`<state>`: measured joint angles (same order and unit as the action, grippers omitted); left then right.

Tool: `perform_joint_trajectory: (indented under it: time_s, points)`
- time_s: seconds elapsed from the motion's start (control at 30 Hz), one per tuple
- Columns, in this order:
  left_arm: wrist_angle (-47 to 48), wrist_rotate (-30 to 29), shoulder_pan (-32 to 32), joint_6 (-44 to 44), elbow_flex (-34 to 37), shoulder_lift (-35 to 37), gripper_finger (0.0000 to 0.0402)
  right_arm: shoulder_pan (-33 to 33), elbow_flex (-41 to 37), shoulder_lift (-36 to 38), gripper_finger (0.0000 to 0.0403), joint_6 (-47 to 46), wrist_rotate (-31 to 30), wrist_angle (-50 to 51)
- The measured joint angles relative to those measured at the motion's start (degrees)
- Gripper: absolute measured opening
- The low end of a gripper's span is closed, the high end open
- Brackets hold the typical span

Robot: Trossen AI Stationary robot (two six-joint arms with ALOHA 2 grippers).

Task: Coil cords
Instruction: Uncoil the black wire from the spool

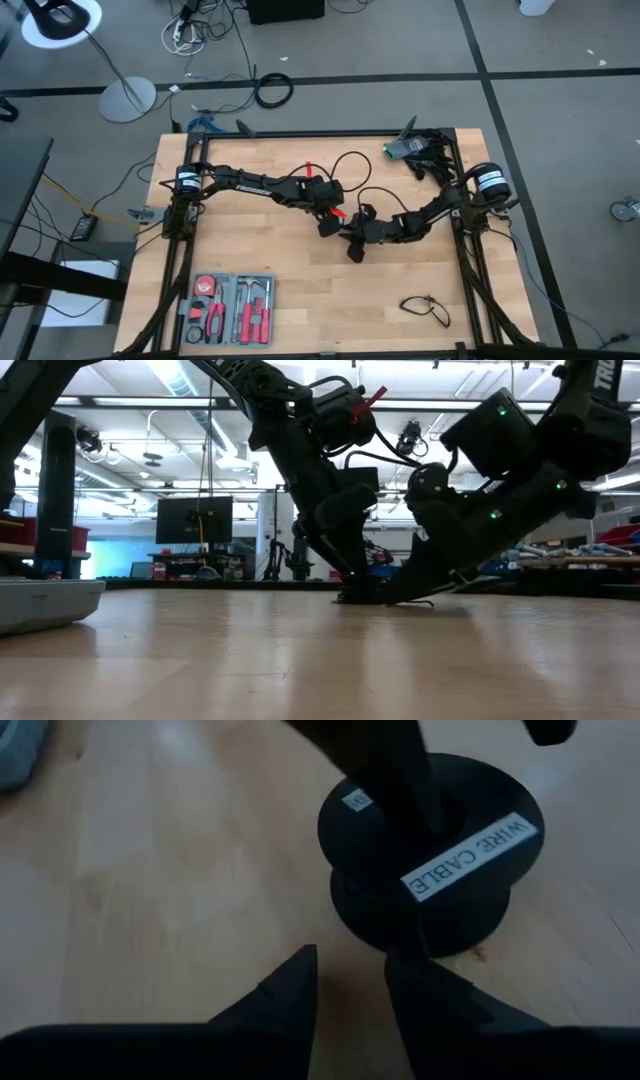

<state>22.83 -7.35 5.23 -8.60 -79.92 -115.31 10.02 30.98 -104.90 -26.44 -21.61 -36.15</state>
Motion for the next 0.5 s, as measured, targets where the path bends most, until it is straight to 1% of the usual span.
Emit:
perform_joint_trajectory:
  time_s: [0.07, 0.13, 0.27, 0.4, 0.43, 0.5]
  points:
    - [0.1, 0.0, 0.0, 0.0, 0.0, 0.0, 0.0307, 0.2, 0.0, -0.1, 0.0127, -1.4, -0.7, 0.1]
    - [0.3, 0.0, 0.0, 0.1, 0.0, 0.0, 0.0307, 0.5, 0.0, 0.8, 0.0116, -1.3, -0.9, 0.9]
    - [1.1, -0.1, 0.0, 0.5, 0.0, 0.0, 0.0307, 0.7, -0.4, 4.2, 0.0075, 1.0, -0.9, 4.4]
    - [2.3, -1.8, 0.1, 0.7, 0.0, 0.0, 0.0307, 0.8, -0.3, 9.2, 0.0015, 0.2, -0.9, 12.6]
    - [2.6, -2.3, 0.1, 0.7, 0.0, 0.0, 0.0307, 1.0, -0.4, 10.4, 0.0008, -0.3, -0.9, 15.2]
    - [3.1, -2.6, 0.1, 0.7, -0.1, 0.1, 0.0307, 1.4, -0.4, 12.8, 0.0010, -0.8, -1.8, 18.4]
